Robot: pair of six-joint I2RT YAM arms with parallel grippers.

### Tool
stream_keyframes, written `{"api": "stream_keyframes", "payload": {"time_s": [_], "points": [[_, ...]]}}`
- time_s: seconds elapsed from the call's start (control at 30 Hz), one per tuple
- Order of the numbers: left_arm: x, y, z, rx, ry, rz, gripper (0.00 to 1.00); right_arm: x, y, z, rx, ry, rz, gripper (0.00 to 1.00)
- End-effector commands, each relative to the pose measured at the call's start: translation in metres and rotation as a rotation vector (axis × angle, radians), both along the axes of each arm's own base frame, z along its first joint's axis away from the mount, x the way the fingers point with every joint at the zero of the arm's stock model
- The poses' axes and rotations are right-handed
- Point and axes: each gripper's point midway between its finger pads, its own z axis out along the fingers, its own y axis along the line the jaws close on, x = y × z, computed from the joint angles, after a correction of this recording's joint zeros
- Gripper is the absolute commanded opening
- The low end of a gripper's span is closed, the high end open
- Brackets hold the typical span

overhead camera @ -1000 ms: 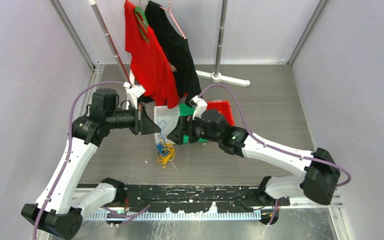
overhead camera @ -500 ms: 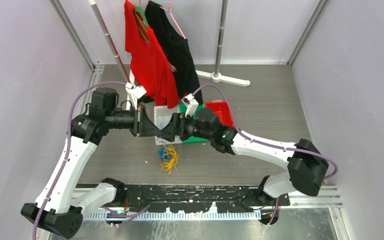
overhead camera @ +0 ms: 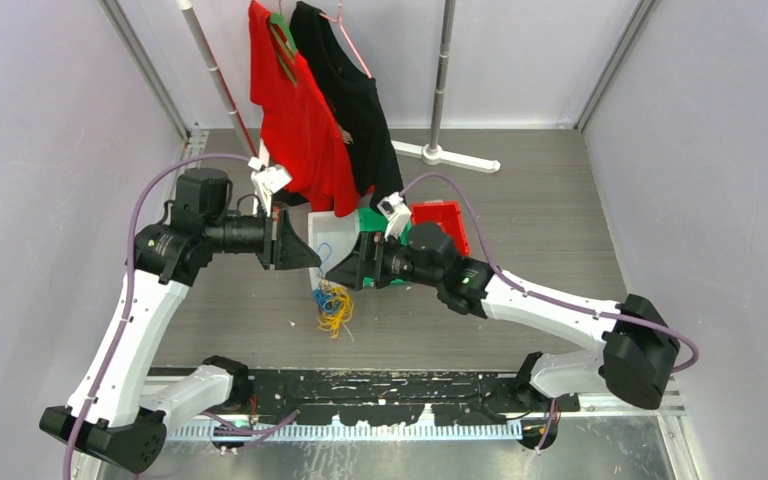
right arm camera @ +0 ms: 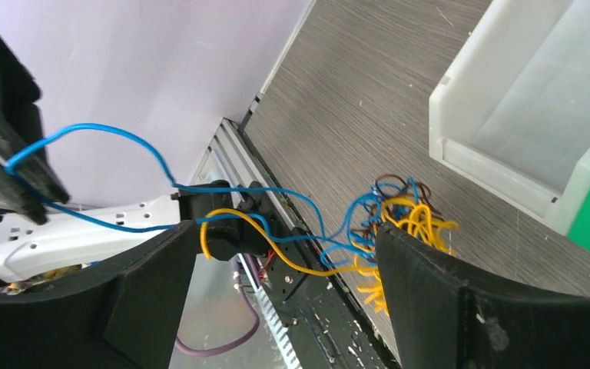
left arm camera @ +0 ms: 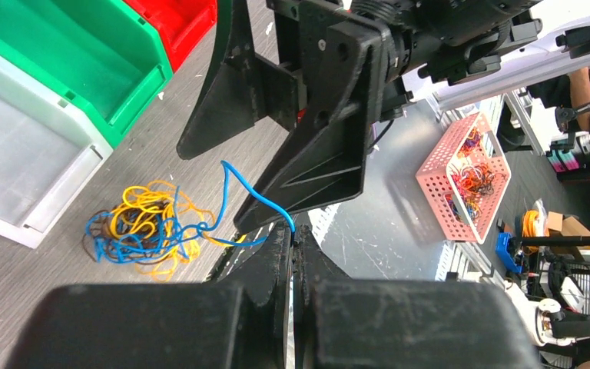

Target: Untangle the cables

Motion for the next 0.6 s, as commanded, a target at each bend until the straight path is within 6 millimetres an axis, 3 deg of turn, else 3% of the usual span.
{"api": "stream_keyframes", "payload": {"time_s": [0.0,0.33,0.57], "points": [[-0.007,-0.003,0.016,-0.041,-0.049,-0.036,0.00,-0.002,0.003,0.036,0.068,-0.058,0.026,0.90],[-0.014,-0.005,0.019,-0.074,-0.023,-0.057,0.00,0.007,0.026,0.057,0.140,-0.055,0.046,0.88],[-0.014,-0.006,0.019,-0.085,-0.033,-0.058,0.00,0.009,0.043,0.059,0.165,-0.036,0.070,0.87]]}}
